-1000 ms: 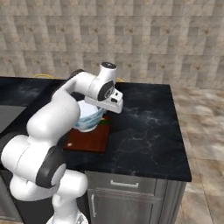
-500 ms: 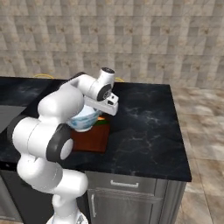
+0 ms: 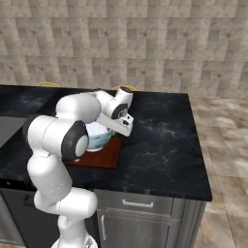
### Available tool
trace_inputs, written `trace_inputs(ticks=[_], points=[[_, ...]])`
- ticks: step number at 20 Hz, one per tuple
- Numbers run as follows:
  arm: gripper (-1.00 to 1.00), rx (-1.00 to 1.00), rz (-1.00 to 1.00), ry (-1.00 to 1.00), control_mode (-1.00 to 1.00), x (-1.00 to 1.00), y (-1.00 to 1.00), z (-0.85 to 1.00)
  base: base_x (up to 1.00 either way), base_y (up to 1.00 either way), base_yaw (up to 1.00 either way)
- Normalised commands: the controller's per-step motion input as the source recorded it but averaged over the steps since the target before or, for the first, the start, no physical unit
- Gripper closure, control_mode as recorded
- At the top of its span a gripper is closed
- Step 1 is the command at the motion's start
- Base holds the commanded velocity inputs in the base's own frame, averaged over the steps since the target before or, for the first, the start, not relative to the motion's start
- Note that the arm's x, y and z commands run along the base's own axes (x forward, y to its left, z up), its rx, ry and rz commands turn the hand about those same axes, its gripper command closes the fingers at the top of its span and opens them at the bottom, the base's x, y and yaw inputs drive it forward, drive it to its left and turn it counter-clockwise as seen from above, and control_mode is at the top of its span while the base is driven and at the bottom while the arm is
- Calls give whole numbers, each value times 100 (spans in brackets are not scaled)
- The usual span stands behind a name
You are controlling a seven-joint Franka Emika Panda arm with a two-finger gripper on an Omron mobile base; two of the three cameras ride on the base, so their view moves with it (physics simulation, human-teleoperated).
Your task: Place the two vegetables and bowl onto the tray for setting up a vegetable dip station.
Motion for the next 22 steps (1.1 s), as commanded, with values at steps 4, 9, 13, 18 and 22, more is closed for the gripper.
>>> trace_inputs(ticks=[4,9,13,18,22], points=[[100,2,2,13,-100,0,-1,-48,0,0,0],[100,1,0,1,-100,5,0,-45,0,0,0],[100,3,0,-18,-100,1,0,-34,0,0,0],[100,1,0,-6,-100,-7,0,0,0,0,0],[-100,0,0,0,-100,-26,0,0,0,0,0]])
